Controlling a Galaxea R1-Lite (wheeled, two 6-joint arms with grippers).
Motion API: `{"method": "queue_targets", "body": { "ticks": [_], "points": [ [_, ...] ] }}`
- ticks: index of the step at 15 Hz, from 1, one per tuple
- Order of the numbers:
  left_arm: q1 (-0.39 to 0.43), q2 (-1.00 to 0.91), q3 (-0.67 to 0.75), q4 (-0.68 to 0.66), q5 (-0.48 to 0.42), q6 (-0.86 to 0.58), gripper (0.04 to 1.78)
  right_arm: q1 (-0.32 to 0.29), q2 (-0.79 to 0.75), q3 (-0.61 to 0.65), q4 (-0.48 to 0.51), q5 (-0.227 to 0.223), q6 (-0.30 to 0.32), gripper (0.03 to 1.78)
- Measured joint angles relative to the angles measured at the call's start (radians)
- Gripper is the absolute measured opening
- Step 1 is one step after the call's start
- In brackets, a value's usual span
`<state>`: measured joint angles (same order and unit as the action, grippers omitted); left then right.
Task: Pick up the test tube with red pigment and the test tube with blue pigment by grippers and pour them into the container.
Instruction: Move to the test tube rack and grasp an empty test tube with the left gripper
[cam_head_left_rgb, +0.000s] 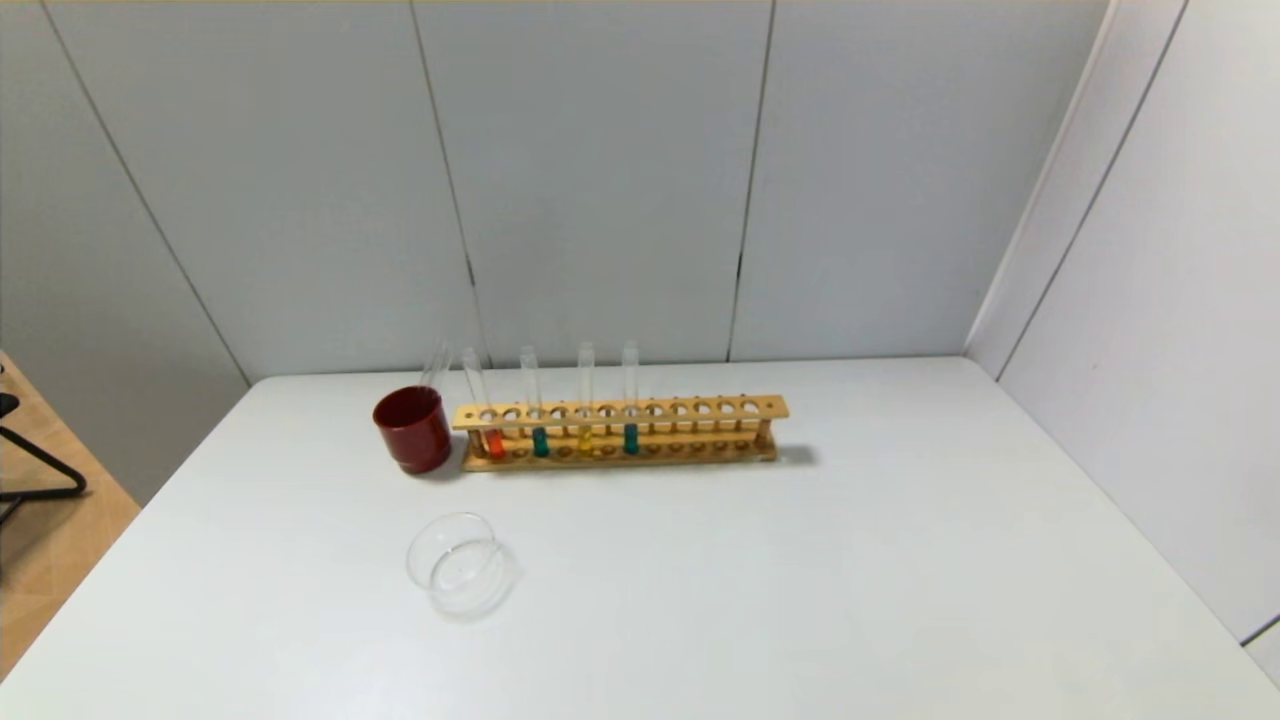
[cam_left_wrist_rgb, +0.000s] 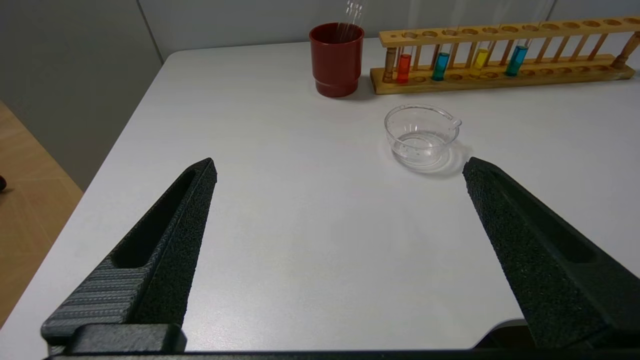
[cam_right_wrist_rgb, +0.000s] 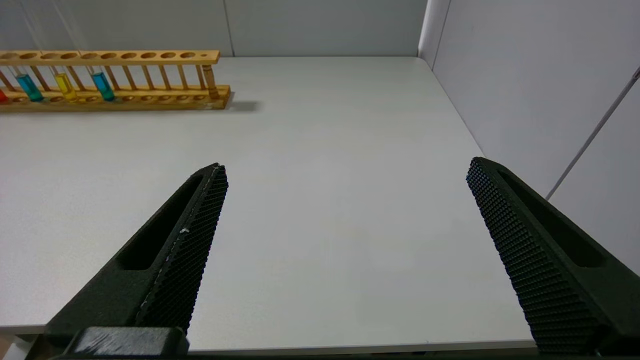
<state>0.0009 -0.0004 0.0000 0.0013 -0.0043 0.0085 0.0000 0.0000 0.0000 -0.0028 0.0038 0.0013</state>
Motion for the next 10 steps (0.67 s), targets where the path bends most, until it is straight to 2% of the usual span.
{"method": "queue_targets", "body": {
  "ticks": [10],
  "points": [
    [-0.001,0.000,0.000,0.003,0.007,0.006,1.74,0.000,0.000,0.000,0.000,0.000,0.000,1.75]
  ]
}}
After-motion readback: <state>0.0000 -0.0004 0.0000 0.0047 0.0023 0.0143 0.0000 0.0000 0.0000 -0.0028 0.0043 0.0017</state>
